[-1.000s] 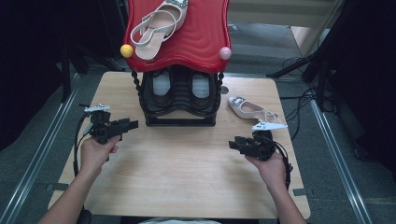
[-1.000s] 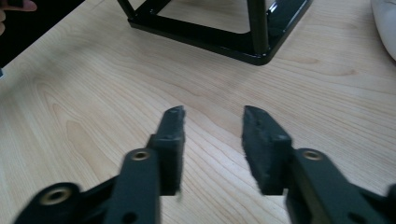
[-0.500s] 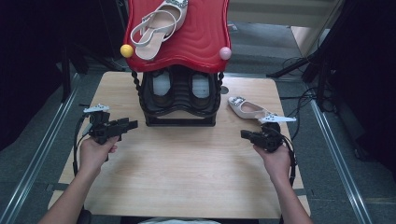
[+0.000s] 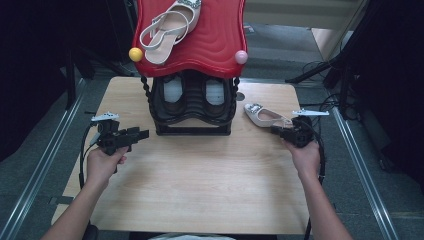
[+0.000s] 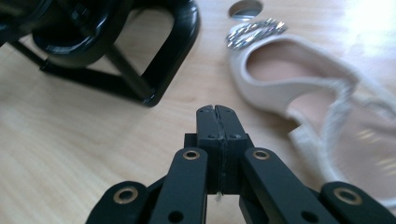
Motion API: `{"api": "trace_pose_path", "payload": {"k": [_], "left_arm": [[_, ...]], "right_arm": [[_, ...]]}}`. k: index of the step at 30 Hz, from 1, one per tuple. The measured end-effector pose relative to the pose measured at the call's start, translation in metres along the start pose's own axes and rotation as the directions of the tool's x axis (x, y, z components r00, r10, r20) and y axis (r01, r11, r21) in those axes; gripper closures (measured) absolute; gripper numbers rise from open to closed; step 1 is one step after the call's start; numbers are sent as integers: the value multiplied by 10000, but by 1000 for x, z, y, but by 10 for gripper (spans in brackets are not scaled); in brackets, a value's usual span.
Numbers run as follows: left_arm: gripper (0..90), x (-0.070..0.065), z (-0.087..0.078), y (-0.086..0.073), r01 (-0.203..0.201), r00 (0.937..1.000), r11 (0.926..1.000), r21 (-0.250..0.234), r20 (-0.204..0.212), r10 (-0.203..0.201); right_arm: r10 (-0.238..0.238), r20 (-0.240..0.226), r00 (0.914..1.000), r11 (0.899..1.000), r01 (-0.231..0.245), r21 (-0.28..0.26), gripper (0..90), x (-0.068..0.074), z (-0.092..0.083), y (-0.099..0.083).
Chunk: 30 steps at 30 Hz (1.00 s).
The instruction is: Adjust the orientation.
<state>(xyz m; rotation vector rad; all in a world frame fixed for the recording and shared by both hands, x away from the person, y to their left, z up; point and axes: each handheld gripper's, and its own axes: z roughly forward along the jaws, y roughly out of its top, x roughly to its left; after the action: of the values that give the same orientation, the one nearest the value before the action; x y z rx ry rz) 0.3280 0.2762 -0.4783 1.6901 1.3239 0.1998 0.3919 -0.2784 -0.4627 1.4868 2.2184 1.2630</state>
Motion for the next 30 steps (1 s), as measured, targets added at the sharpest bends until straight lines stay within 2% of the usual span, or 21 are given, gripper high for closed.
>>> {"api": "trace_pose_path", "payload": {"k": [4,9,14,19,24,27,30], "left_arm": [[455,0,0,0,-39,10000,10000,-8,6,39],[464,0,1,0,-29,10000,10000,45,53,29],[457,1,1,0,58,9998,10000,57,193,-59],[459,2,2,-1,89,9998,10000,33,204,-89],[460,3,2,-1,143,9994,9999,33,326,-144],[461,4,3,-1,165,9993,9998,95,333,-168],[463,5,5,-2,194,9992,9997,176,337,-199]], "right_arm": [[-98,244,9997,10000,98,-2,900,-9,-2,13],[3,512,9987,10000,1,-67,900,-24,-8,25],[465,642,9969,9988,-454,-182,900,-40,-10,31],[585,854,9946,9983,-579,-89,900,-51,-5,32],[553,1174,9915,9973,-605,417,900,-56,11,26],[680,1177,9907,9972,-711,222,900,-57,14,22],[695,1172,9907,9971,-728,242,900,-57,15,20]]}}
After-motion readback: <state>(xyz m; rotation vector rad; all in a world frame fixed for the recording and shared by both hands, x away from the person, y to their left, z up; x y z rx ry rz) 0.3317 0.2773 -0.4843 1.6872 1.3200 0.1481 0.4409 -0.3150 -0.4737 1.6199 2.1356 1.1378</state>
